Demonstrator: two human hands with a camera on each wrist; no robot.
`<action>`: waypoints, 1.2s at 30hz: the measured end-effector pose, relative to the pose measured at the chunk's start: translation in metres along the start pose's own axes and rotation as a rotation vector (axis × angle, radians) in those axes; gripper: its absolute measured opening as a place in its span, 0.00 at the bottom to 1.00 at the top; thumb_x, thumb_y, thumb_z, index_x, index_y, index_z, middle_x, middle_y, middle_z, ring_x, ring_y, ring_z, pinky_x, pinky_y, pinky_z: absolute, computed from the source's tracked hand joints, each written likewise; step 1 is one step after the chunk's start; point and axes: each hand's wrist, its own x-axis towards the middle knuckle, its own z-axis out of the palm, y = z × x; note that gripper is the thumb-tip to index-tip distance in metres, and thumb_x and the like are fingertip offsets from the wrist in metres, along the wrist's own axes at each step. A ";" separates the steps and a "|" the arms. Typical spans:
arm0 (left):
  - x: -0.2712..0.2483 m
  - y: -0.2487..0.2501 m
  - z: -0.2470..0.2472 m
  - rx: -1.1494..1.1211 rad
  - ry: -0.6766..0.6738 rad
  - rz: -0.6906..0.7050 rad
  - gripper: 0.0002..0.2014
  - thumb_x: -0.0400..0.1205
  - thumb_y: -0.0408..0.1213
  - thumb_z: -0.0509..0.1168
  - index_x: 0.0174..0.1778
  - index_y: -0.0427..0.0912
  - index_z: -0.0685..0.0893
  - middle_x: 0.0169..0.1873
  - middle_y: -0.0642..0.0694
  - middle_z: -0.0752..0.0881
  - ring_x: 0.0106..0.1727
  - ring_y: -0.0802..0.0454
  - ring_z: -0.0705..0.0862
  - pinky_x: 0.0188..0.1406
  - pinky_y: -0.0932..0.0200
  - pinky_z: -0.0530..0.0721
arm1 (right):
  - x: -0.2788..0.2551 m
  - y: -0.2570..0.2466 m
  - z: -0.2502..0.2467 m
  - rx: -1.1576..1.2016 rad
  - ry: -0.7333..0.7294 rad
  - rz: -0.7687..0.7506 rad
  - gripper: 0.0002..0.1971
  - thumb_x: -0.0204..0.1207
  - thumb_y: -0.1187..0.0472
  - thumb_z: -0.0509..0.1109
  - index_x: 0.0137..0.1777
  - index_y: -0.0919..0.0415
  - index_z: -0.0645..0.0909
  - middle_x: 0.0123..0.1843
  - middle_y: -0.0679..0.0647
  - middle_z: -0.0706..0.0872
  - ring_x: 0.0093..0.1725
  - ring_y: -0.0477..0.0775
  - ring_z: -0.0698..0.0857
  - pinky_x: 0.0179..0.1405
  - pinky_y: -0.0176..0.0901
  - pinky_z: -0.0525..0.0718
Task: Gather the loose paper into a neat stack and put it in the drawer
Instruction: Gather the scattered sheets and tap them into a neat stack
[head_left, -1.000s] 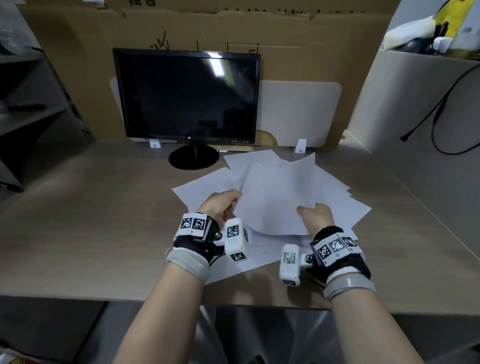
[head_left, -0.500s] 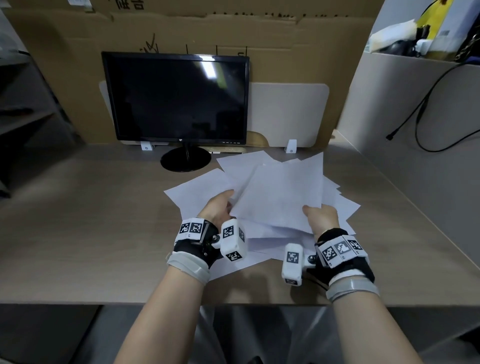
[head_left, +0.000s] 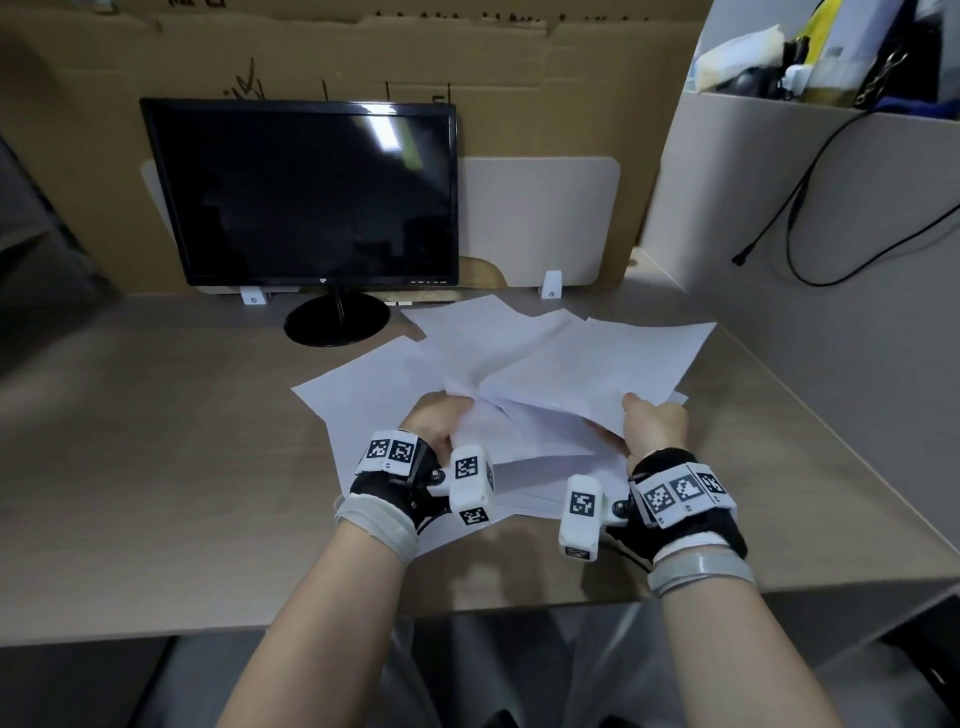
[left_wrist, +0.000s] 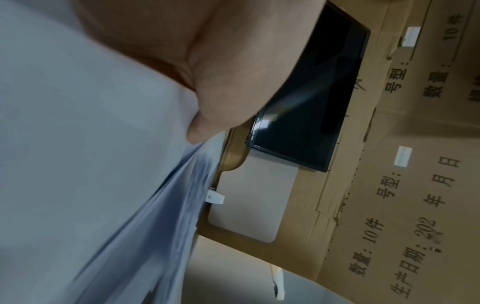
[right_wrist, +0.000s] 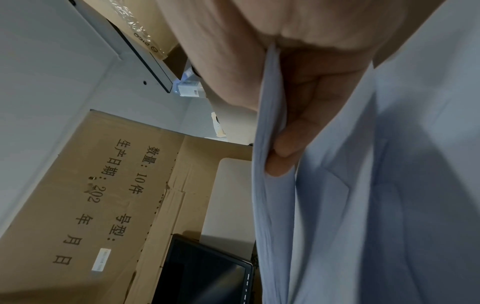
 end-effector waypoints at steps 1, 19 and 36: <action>0.002 0.000 -0.002 -0.003 0.031 0.011 0.10 0.87 0.35 0.62 0.58 0.34 0.83 0.50 0.34 0.85 0.49 0.37 0.82 0.48 0.49 0.76 | 0.001 0.001 -0.001 0.003 0.010 -0.002 0.04 0.76 0.63 0.67 0.45 0.64 0.77 0.45 0.61 0.85 0.47 0.66 0.87 0.57 0.66 0.87; -0.014 -0.030 -0.075 -0.516 0.082 0.002 0.17 0.85 0.45 0.63 0.58 0.33 0.84 0.48 0.37 0.89 0.49 0.38 0.89 0.40 0.49 0.90 | -0.056 -0.003 0.071 0.113 -0.223 0.065 0.09 0.81 0.73 0.60 0.58 0.71 0.78 0.60 0.68 0.85 0.54 0.77 0.87 0.20 0.44 0.87; -0.017 -0.032 -0.025 -0.462 0.075 0.042 0.06 0.86 0.26 0.63 0.56 0.28 0.81 0.53 0.27 0.87 0.52 0.31 0.91 0.50 0.45 0.94 | -0.038 -0.007 0.050 0.275 -0.134 0.075 0.10 0.83 0.70 0.61 0.61 0.73 0.76 0.51 0.61 0.83 0.50 0.75 0.89 0.27 0.47 0.90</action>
